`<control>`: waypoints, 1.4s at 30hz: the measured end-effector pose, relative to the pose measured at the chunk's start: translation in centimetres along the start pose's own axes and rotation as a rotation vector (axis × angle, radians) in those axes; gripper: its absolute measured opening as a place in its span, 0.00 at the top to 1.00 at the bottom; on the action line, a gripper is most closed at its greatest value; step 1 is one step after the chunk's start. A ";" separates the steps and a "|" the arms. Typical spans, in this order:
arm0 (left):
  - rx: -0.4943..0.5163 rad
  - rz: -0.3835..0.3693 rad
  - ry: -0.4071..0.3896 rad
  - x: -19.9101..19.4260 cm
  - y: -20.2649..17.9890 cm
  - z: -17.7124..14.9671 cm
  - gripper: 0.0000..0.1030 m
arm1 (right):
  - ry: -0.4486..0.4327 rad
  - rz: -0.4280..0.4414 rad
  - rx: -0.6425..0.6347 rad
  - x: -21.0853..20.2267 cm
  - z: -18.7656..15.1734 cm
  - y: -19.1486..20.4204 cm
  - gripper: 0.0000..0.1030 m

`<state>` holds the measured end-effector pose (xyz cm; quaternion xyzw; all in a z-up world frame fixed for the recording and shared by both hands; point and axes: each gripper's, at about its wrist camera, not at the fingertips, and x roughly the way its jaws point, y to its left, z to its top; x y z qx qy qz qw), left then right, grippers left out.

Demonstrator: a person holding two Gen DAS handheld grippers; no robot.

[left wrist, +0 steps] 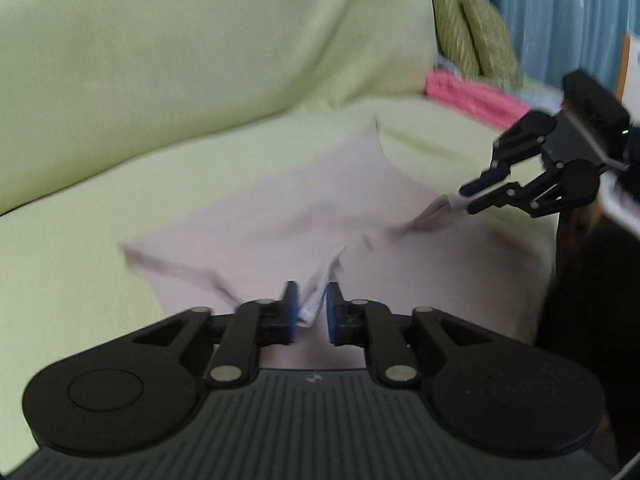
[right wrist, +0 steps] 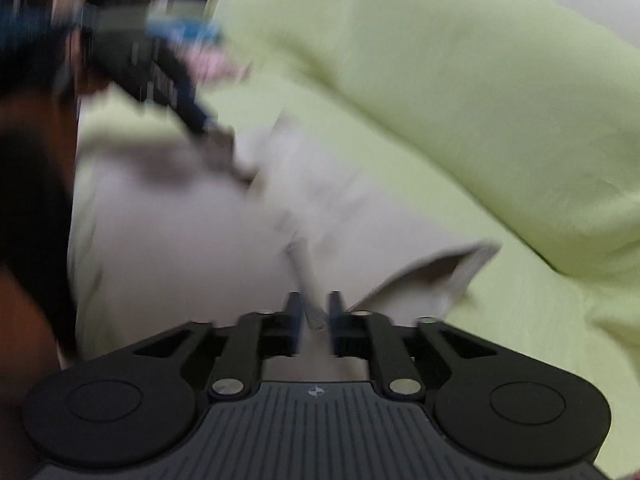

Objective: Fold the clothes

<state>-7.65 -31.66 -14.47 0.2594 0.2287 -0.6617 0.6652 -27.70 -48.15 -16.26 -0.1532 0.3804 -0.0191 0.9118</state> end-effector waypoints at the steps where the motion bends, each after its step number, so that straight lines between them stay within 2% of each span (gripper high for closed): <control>1: 0.047 0.036 0.018 -0.3 -1.3 -0.5 0.83 | 0.035 -0.033 -0.042 0.1 -0.2 1.6 0.74; 2: 0.108 0.075 0.033 -0.5 -2.3 -0.8 0.81 | 0.059 -0.075 -0.078 -0.1 -0.5 2.9 0.70; 3: 0.172 0.115 0.046 -0.7 -3.3 -1.2 0.77 | 0.068 -0.112 -0.105 -0.5 -1.0 3.9 0.62; 5: 0.308 0.177 0.059 -0.5 -5.4 -1.4 0.70 | 0.067 -0.186 -0.172 -0.2 -0.8 6.1 0.55; 8: 0.509 0.242 0.095 0.3 -7.6 -2.2 0.66 | 0.055 -0.292 -0.267 0.4 -0.9 7.6 0.55; 11: 0.707 0.326 0.165 2.5 -9.0 -3.5 0.67 | 0.066 -0.352 -0.355 2.0 -1.4 8.2 0.57; 13: 0.794 0.357 0.184 3.1 -9.2 -4.6 0.69 | 0.086 -0.371 -0.441 3.4 -1.6 8.6 0.62; 16: 0.796 0.364 0.183 3.5 -9.1 -4.7 0.73 | 0.091 -0.403 -0.543 5.3 -2.0 9.0 0.65; 17: 0.801 0.373 0.185 3.7 -9.0 -4.7 0.73 | 0.097 -0.417 -0.579 6.0 -2.2 9.1 0.68; 19: 0.832 0.391 0.214 4.2 -9.3 -4.6 0.84 | 0.103 -0.429 -0.635 7.0 -2.4 9.1 0.83; 20: 0.848 0.400 0.229 4.5 -9.5 -4.5 0.97 | 0.111 -0.421 -0.641 7.4 -2.2 9.0 1.00; 22: 0.836 0.401 0.228 3.8 -10.1 -4.8 0.98 | 0.098 -0.414 -0.621 7.1 -1.7 8.8 1.00; 24: 0.822 0.401 0.225 3.0 -10.6 -5.1 0.98 | 0.059 -0.413 -0.582 5.4 -0.9 9.0 1.00; 28: 0.792 0.401 0.220 1.5 -11.7 -5.7 0.98 | 0.039 -0.365 -0.517 1.9 0.2 10.5 1.00; 33: 0.755 0.400 0.213 -0.5 -13.1 -6.4 0.98 | 0.076 -0.322 -0.474 1.5 0.2 12.9 1.00; 38: 0.786 0.425 0.211 -0.5 -14.7 -7.4 0.98 | 0.123 -0.347 -0.449 1.2 0.3 13.9 1.00; 42: 0.812 0.440 0.218 -0.7 -15.3 -8.6 0.98 | 0.159 -0.351 -0.488 1.5 -0.6 14.7 1.00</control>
